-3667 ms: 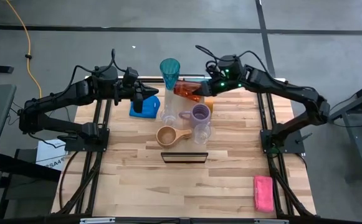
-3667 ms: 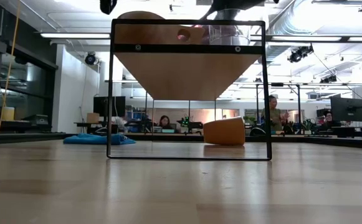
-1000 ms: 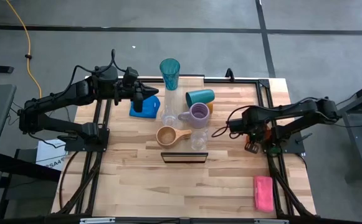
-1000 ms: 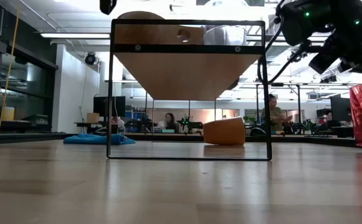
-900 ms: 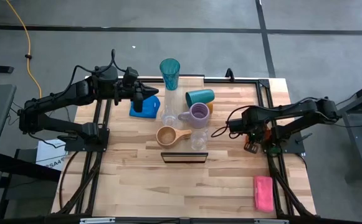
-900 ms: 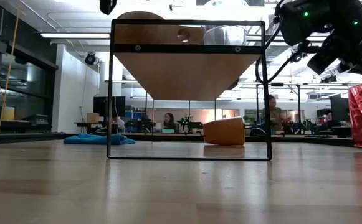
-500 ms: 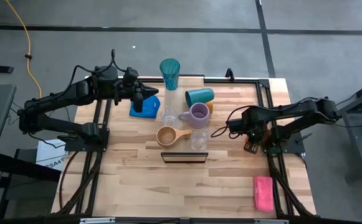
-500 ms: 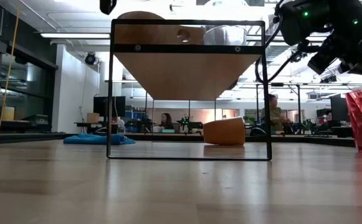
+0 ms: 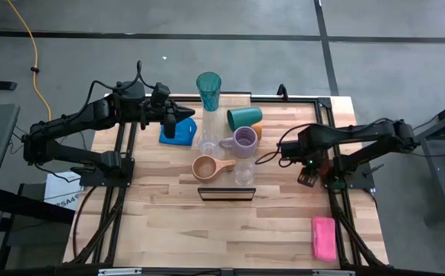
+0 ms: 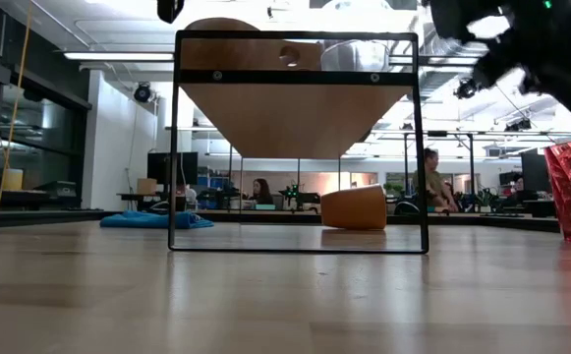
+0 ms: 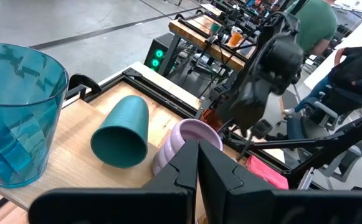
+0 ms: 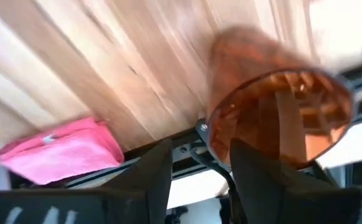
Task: Stack small to large cups/mugs on shelf
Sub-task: Adjust the dark blue cup on the shelf
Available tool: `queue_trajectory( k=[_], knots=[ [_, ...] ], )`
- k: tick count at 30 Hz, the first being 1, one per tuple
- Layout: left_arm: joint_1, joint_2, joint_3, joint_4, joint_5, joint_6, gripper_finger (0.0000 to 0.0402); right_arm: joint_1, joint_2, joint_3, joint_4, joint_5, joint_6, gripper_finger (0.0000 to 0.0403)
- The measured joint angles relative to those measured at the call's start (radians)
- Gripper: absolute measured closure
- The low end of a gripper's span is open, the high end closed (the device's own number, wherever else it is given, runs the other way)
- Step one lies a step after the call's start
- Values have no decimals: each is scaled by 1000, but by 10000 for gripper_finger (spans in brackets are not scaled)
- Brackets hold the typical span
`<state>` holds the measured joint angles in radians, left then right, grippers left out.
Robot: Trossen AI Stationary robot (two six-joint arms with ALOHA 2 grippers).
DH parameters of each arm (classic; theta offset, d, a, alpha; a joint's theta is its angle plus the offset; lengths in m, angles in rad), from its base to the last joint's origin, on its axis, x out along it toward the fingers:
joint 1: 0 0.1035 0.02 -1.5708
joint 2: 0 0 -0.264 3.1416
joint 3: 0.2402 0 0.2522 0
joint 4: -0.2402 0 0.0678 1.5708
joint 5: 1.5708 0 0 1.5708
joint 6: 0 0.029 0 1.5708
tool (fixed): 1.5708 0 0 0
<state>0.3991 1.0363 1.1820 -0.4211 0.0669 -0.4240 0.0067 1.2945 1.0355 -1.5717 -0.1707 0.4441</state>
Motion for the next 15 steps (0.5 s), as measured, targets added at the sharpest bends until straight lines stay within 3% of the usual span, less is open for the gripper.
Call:
queue_trajectory(
  k=[8,15],
  knots=[
    [0,0,0,0,0,0,401,0,0,256,1,3,-25,230],
    [0,0,0,0,0,0,401,-24,-1,462,9,98,-34,228]
  ],
)
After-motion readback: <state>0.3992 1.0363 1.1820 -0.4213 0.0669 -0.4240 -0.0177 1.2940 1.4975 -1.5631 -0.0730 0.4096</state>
